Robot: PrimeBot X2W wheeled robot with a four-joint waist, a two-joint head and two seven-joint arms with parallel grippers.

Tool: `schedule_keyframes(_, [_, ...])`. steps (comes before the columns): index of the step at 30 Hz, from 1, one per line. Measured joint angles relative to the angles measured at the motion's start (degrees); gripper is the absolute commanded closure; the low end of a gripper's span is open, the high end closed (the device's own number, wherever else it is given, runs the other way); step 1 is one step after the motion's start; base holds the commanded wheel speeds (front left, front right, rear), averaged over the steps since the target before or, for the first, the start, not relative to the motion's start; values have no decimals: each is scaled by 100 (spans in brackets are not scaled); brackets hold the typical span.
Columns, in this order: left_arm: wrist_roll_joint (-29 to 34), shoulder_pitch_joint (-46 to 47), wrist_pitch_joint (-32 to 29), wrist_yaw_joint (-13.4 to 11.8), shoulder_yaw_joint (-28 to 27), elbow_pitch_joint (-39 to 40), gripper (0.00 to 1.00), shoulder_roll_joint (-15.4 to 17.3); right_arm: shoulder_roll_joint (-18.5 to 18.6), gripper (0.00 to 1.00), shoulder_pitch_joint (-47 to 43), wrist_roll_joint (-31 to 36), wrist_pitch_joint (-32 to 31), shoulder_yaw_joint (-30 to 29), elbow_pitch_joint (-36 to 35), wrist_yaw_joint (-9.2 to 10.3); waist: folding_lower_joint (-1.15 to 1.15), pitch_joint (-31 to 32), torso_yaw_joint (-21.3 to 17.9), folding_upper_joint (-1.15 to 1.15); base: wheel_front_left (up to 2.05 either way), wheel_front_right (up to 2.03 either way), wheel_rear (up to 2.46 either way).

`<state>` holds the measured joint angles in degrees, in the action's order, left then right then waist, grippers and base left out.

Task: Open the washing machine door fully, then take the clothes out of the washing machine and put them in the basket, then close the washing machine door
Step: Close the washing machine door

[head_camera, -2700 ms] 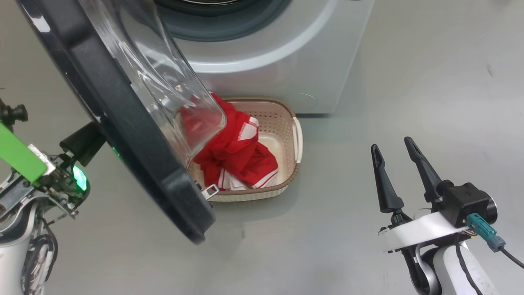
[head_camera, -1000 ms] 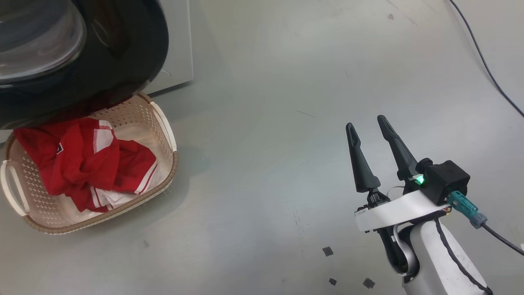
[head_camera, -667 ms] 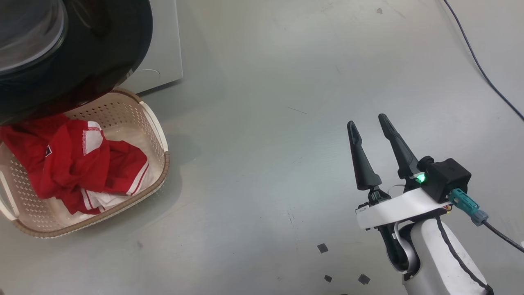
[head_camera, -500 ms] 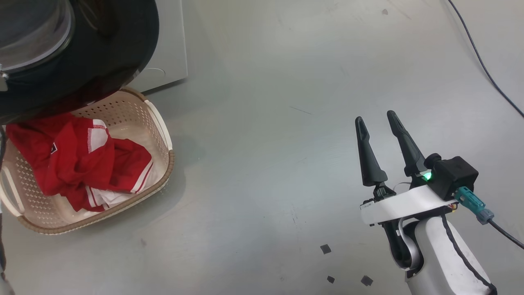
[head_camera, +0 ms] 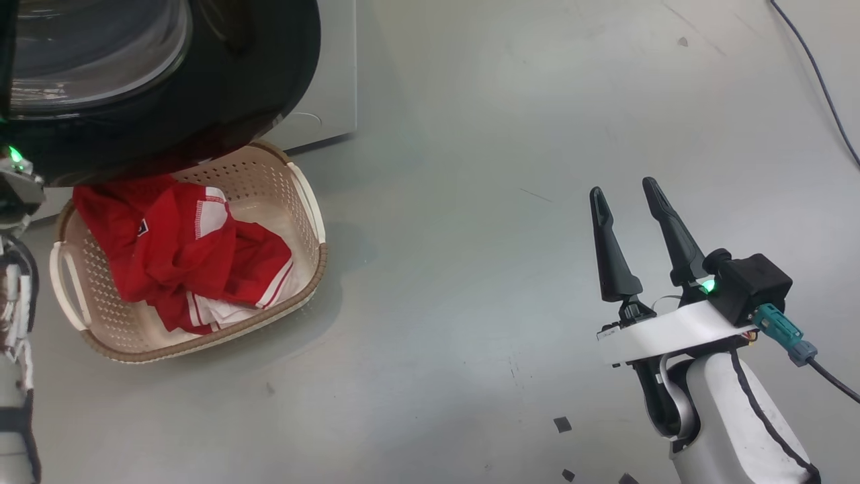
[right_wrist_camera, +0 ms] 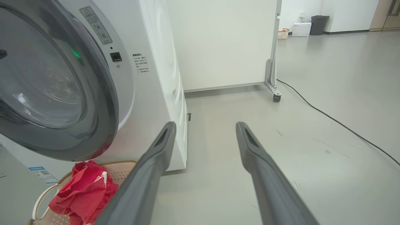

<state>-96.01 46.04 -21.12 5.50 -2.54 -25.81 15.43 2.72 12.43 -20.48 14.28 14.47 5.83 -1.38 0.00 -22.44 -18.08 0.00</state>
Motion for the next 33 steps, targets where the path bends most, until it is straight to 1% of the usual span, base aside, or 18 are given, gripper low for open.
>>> schedule_keyframes(6, [-183, -599, 114, 87, -220, -22, 100, -115, 18, 0, -10, 96, 1, -81, 65, 0, 0, 146, 224, 0, 0, 0, 0])
schedule_keyframes(12, [-266, -1297, 286, 137, -435, -12, 100, -344, 111, 0, -75, 200, 15, -119, 165, 0, 0, 332, 468, 0, 0, 0, 0])
schedule_keyframes(13, [-296, -1418, 308, 137, -469, 3, 85, -390, 121, 0, -107, 215, 15, -125, 172, 0, 0, 368, 509, 0, 0, 0, 0])
schedule_keyframes(15, [-323, -1641, 312, 138, -478, 47, 71, -478, 145, 0, -160, 248, 15, -146, 202, 2, 0, 437, 590, 0, 0, 0, 0])
schedule_keyframes(16, [-323, -1743, 312, 138, -475, 71, 58, -542, 165, 0, -179, 249, 15, -163, 207, 3, 0, 473, 633, 0, 0, 0, 0])
schedule_keyframes(17, [-323, -1837, 314, 138, -466, 89, 58, -597, 187, 0, -194, 254, 15, -170, 215, 3, 0, 509, 674, 0, 0, 0, 0])
schedule_keyframes(18, [-322, -1932, 314, 138, -455, 136, 32, -644, 209, 0, -214, 258, 15, -179, 227, 3, 0, 546, 715, 0, 0, 0, 0])
schedule_keyframes(19, [-321, -2028, 314, 138, -445, 232, 12, -686, 231, 0, -242, 269, 15, -182, 237, 3, 0, 584, 758, 0, 0, 0, 0])
schedule_keyframes(20, [-313, -2100, 326, 138, -435, 322, 0, -717, 246, 0, -260, 285, 15, -187, 253, 3, 0, 621, 800, 0, 0, 0, 0])
schedule_keyframes(27, [-66, -2573, 593, 138, -385, 943, 0, -844, 280, 0, -392, 322, 15, -164, 334, 3, 0, 891, 1083, 0, 0, 0, 0])
schedule_keyframes(33, [639, -2908, 983, 138, -280, 1530, 0, -855, 299, 0, -508, 350, 15, -146, 352, 4, 0, 1122, 1283, 0, 0, 0, 0])
